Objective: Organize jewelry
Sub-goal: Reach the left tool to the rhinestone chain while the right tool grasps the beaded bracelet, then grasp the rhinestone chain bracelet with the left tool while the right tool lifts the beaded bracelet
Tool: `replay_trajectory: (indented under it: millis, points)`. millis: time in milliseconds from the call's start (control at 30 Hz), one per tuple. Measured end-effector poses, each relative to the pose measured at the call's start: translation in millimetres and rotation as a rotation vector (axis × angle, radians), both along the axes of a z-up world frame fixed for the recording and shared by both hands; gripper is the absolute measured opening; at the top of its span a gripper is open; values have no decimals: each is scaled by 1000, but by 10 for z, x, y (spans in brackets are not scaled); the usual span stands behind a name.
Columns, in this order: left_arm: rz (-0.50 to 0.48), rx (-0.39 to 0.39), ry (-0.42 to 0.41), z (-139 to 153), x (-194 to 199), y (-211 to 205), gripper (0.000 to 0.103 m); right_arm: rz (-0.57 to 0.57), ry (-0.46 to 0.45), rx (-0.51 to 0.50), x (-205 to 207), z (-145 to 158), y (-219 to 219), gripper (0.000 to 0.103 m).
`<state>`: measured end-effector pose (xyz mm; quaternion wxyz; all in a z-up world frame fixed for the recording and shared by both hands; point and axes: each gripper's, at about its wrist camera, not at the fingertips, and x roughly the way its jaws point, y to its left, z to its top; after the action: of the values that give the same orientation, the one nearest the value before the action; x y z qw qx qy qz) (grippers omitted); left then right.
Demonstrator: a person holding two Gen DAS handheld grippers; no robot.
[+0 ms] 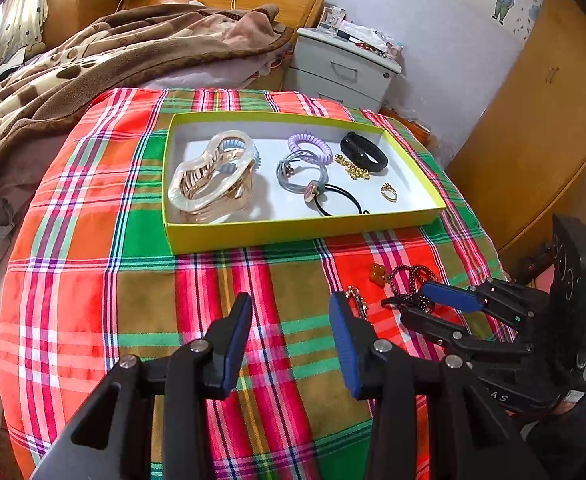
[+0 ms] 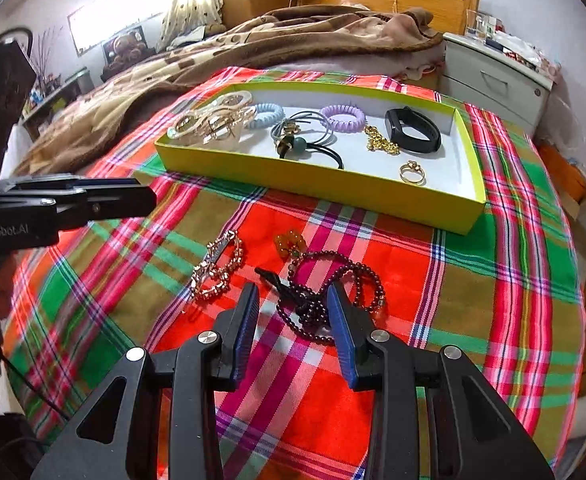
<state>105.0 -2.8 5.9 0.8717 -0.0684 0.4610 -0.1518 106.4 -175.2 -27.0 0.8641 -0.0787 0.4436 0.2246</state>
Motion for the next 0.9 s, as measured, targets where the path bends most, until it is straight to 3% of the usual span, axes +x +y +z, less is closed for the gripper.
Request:
replay_trajectory:
  millis: [133, 300, 400, 633, 900]
  points:
    - [-4, 1, 2, 4, -8, -9, 42, 49, -24, -80, -53, -15, 46, 36]
    - [-8, 4, 4, 7, -14, -40, 42, 22, -31, -75, -5, -20, 26, 36]
    - [-9, 9, 6, 14, -23, -51, 42, -9, -66, -141, -16, -27, 56, 15]
    - [-33, 3, 21, 0, -28, -147, 42, -41, -63, -79, -31, -1, -62, 13]
    - [-81, 18, 43, -60, -59, -360, 42, -148, -110, 62, -66, 203, -361, 12]
